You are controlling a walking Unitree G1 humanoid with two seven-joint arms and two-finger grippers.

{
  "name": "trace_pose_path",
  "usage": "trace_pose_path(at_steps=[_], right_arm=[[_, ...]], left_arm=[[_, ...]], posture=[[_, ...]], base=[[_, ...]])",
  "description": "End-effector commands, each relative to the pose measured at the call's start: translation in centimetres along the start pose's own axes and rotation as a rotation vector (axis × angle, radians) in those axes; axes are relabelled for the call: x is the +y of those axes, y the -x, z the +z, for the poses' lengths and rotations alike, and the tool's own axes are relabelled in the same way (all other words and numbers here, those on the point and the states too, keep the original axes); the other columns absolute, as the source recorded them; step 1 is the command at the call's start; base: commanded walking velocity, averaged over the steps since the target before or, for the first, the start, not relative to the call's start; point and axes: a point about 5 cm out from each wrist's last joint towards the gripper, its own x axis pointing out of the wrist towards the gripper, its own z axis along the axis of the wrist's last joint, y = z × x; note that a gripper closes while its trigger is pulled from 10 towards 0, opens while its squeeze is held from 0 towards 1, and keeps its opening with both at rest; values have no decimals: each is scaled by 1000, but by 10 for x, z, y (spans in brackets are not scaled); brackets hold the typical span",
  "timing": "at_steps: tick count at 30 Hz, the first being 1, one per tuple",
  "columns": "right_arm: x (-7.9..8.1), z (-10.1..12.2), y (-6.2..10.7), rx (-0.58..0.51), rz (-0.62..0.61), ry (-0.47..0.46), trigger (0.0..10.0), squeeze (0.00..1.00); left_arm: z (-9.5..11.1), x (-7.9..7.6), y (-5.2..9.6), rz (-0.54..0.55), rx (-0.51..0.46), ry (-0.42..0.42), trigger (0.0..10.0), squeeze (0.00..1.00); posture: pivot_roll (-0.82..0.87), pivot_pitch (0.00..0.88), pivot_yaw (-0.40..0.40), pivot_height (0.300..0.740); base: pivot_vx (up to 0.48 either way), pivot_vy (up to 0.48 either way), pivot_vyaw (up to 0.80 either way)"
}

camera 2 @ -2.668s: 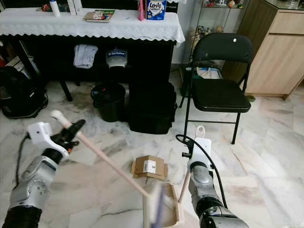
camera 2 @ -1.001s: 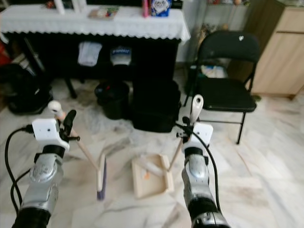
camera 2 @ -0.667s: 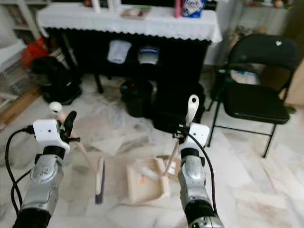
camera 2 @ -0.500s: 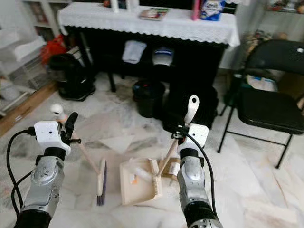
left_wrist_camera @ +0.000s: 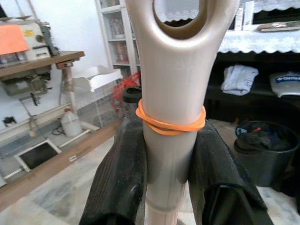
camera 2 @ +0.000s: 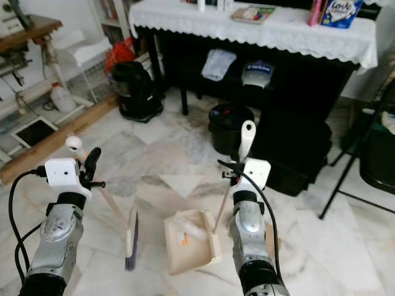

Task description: Sweep floor

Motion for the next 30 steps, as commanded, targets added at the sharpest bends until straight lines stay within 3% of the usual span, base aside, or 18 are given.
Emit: trace_pose_path(at_steps=[1,30], right_arm=[[5,12,-5,-55,11,-14,10000,0],[5,16,-9,-58,3,-30,10000,0]], left_arm=[[7,4,-1,4,-36,-20,10000,0],[1,-4,-5,-23,-2,-21,10000,0]], posture=[[36,0,39,740],[33,0,37,740]], base=[[0,0,800],[0,0,800]])
